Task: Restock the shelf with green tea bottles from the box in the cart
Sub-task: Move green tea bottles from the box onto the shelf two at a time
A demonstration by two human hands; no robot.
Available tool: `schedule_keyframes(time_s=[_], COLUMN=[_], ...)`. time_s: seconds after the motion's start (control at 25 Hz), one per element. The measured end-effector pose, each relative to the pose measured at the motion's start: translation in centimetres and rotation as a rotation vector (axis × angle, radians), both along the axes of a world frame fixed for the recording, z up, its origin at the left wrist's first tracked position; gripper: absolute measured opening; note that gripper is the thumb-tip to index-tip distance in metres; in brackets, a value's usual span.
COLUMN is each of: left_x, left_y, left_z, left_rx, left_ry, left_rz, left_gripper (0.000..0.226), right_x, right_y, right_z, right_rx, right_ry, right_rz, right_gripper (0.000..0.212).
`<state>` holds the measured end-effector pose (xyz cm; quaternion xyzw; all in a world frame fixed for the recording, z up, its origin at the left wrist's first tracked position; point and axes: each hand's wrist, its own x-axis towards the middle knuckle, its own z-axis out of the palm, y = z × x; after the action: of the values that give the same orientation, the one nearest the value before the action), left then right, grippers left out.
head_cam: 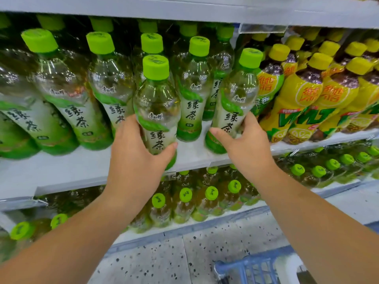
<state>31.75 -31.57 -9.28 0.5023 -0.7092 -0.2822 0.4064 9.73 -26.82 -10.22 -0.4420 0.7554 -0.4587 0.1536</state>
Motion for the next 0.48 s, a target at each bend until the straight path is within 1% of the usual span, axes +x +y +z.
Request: schedule_keyframes(time_s=[0.08, 0.2, 0.28, 0.36, 0.48], left_x=[0.0, -0.2, -0.2, -0.2, -0.1], left_y=[0.3, 0.1, 0.0, -0.1, 0.0], left_z=[-0.1, -0.5, -0.6, -0.6, -0.6], left_rx=[0.017, 0.014, 0.021, 0.015, 0.012], left_ry=[0.005, 0.013, 0.002, -0.007, -0.024], left_rz=[0.004, -0.003, -0.002, 0.002, 0.005], left_gripper=[0.052, 0.053, 0.053, 0.054, 0.054], right_x=[0.2, 0.3, 0.3, 0.4, 0.5], right_y=[0.6, 0.0, -0.9, -1.5, -1.2], right_z=[-1.0, -1.9, -1.9, -2.0, -2.5], right_rx=[0.049, 0.049, 0.046, 0.032, 0.014], right_ry=[0.032, 0.077, 0.097, 0.073, 0.039], right_rz=[-0.010, -0.026, -0.047, -0.079, -0.098], right_gripper=[0.040, 0.036, 0.039, 0.044, 0.040])
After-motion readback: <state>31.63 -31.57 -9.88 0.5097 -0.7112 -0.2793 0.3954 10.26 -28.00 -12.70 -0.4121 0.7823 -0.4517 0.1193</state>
